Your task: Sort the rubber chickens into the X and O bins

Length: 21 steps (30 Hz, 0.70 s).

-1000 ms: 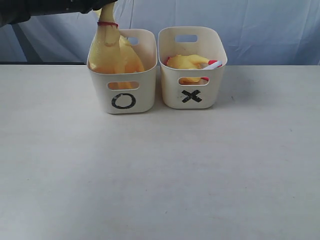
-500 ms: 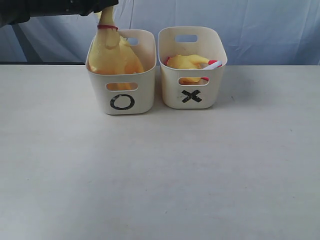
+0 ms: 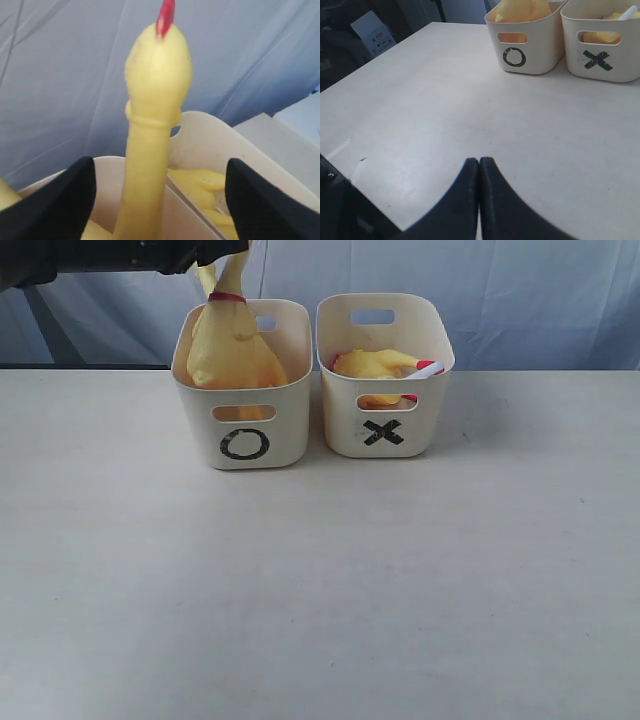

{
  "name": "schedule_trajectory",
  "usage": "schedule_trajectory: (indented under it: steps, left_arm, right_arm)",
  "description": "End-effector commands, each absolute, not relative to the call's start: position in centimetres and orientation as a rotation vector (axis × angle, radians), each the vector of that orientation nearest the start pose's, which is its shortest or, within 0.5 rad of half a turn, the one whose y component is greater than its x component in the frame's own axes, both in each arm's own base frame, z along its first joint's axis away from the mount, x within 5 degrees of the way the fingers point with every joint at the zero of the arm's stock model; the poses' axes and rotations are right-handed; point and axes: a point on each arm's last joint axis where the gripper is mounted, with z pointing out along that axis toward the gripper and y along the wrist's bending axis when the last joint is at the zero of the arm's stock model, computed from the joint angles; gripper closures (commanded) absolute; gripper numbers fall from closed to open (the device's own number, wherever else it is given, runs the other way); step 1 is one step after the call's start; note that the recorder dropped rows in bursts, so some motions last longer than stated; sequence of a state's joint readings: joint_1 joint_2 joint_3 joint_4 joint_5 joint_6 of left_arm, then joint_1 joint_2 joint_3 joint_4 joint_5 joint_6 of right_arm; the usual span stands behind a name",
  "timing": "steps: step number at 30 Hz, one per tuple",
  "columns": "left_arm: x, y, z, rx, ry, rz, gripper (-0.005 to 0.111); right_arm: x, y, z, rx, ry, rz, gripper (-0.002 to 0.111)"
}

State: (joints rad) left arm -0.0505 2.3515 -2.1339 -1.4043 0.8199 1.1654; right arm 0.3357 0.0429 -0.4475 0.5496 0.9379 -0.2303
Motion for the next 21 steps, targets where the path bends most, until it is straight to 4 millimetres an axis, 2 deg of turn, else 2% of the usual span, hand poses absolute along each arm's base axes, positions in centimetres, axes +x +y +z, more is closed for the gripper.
schedule_trajectory:
  steps: [1,6,8,13,17,21]
  left_arm:
    - [52.4,-9.8,27.5,0.587,1.86,-0.831,0.038]
    - [51.6,-12.4,27.0,0.698,1.885,-0.826,0.038]
    - [51.6,-12.8,27.1,0.701,1.882,-0.822,0.038]
    - [51.7,-13.2,27.2,0.678,1.873,-0.81,0.038]
    - [51.6,-13.6,27.8,0.611,1.83,-0.915,0.038]
    - [51.3,-13.8,27.9,0.628,1.823,-0.964,0.038]
  right_arm:
    - [-0.6,3.8,28.1,-0.511,1.896,0.718,0.109]
    - [-0.6,3.8,28.1,-0.511,1.896,0.718,0.109]
    - [-0.6,3.8,28.1,-0.511,1.896,0.718,0.109]
    - [-0.6,3.8,28.1,-0.511,1.896,0.718,0.109]
    - [-0.6,3.8,28.1,-0.511,1.896,0.718,0.109]
    - [-0.6,3.8,28.1,-0.511,1.896,0.718,0.109]
